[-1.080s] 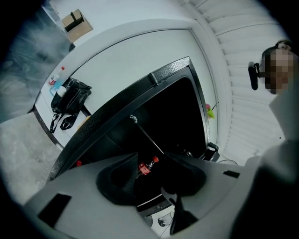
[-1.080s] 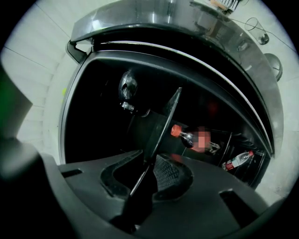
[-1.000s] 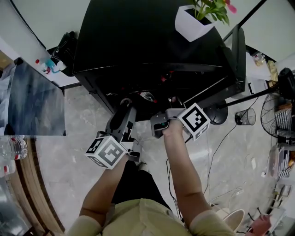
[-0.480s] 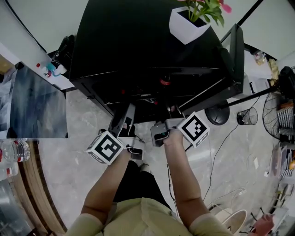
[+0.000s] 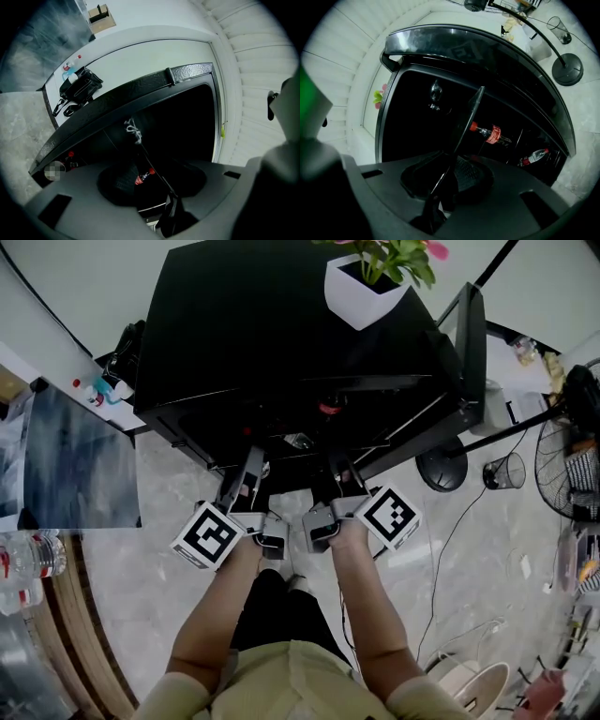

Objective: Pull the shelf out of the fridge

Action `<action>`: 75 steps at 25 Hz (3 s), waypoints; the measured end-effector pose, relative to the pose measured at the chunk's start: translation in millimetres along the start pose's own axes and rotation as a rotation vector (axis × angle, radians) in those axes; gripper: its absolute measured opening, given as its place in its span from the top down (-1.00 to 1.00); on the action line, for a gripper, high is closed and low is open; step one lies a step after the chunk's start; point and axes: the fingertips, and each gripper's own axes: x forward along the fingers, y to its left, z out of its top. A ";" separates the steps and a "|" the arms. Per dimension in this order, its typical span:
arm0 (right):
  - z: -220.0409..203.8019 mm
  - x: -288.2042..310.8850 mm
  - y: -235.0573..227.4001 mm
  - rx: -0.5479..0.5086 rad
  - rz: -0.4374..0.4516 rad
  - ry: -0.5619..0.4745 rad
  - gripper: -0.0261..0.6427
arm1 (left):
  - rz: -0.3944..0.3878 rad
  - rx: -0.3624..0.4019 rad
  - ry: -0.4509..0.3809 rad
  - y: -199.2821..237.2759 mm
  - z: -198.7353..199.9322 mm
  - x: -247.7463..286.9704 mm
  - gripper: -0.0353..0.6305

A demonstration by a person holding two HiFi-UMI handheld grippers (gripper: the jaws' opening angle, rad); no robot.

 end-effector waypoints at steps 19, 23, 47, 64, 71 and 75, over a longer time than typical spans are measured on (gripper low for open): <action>-9.1 -42.6 1.6 0.023 0.010 -0.008 0.71 | -0.027 -0.041 -0.035 -5.0 1.7 -24.2 0.67; -11.8 -56.3 3.6 0.024 0.005 -0.003 0.71 | -0.056 -0.049 -0.021 -11.4 -4.1 -35.2 0.68; -35.4 -181.3 44.2 -0.034 0.096 0.021 0.68 | -0.129 -0.156 -0.031 -73.4 -43.5 -147.3 0.74; -74.4 -238.5 102.5 -0.030 0.131 0.036 0.68 | -0.139 -0.097 0.001 -109.6 -23.2 -222.0 0.73; -88.6 -254.6 121.0 -0.057 0.159 0.027 0.67 | -0.144 -0.062 0.002 -120.5 -15.0 -247.0 0.73; -94.3 -260.0 129.7 -0.064 0.166 0.028 0.66 | -0.154 -0.060 -0.002 -125.5 -10.3 -256.5 0.73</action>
